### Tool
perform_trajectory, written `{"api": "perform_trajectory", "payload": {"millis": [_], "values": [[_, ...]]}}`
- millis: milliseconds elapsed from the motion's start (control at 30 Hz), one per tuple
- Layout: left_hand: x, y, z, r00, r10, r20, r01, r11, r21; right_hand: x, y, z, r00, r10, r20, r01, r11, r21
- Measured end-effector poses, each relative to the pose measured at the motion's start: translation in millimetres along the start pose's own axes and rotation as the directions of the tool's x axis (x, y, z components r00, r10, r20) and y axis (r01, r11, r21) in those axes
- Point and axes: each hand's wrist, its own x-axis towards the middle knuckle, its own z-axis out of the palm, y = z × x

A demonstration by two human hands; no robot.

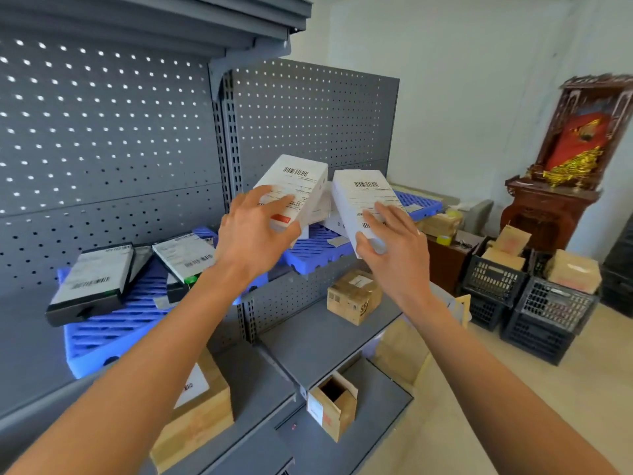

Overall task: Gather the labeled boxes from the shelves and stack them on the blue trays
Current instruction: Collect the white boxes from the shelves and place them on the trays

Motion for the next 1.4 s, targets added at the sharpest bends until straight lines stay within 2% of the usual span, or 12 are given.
{"api": "perform_trajectory", "payload": {"millis": [400, 633, 800, 933, 1133, 1267, 1400], "values": [[86, -17, 43, 0.999, -0.050, -0.002, 0.050, 0.999, -0.006, 74, 41, 58, 0.999, 0.024, 0.032, -0.023, 0.999, -0.021], [135, -12, 68, 0.992, -0.126, 0.013, 0.126, 0.992, -0.003, 128, 63, 91, 0.999, -0.026, 0.043, 0.027, 0.999, -0.033], [147, -14, 83, 0.984, -0.175, 0.047, 0.175, 0.985, 0.004, 146, 70, 113, 0.997, -0.043, 0.064, 0.044, 0.999, -0.008], [148, -14, 92, 0.973, -0.224, 0.054, 0.223, 0.974, 0.026, 151, 70, 122, 0.995, 0.011, 0.096, -0.014, 0.999, 0.035], [148, -6, 94, 0.982, -0.182, 0.052, 0.173, 0.974, 0.150, 154, 69, 122, 0.988, 0.007, 0.155, -0.006, 1.000, -0.004], [145, -3, 89, 0.984, -0.151, 0.095, 0.124, 0.962, 0.243, 151, 63, 119, 0.989, 0.013, 0.147, -0.006, 0.999, -0.051], [137, 0, 81, 0.989, -0.122, 0.084, 0.093, 0.953, 0.288, 143, 58, 114, 0.991, 0.007, 0.131, 0.002, 0.998, -0.067]]}}
